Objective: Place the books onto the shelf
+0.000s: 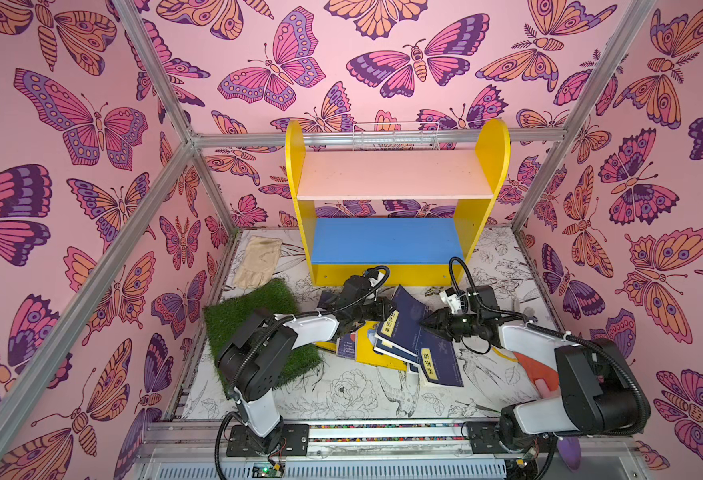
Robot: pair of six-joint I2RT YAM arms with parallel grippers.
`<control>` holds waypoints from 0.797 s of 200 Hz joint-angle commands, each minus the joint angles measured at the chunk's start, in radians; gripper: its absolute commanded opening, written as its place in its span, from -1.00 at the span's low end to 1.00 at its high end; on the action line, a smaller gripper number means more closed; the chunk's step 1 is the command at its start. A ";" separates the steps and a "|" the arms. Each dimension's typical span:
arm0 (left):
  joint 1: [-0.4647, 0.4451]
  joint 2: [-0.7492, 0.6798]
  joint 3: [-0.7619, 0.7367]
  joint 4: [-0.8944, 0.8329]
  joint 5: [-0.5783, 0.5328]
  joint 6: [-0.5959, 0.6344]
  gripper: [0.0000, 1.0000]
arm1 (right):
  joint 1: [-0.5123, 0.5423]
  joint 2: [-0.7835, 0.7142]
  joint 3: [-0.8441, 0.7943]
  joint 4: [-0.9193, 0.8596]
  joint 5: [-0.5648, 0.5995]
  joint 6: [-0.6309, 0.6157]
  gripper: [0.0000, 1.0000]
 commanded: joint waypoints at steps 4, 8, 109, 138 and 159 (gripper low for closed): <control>0.010 0.014 -0.040 -0.053 -0.046 0.003 -1.00 | 0.020 0.033 0.009 -0.005 -0.016 -0.011 -0.24; 0.010 0.017 -0.040 -0.051 -0.046 0.004 -1.00 | 0.022 0.037 0.010 0.000 -0.019 -0.009 -0.24; 0.002 0.042 -0.051 -0.036 -0.051 0.022 -1.00 | 0.045 -0.037 0.001 0.318 -0.153 0.184 -0.25; -0.009 0.044 -0.048 -0.032 -0.049 0.042 -1.00 | 0.060 -0.036 0.005 0.323 -0.164 0.181 -0.30; -0.014 0.046 -0.046 -0.028 -0.043 0.051 -1.00 | 0.069 -0.010 0.014 0.322 -0.168 0.179 -0.31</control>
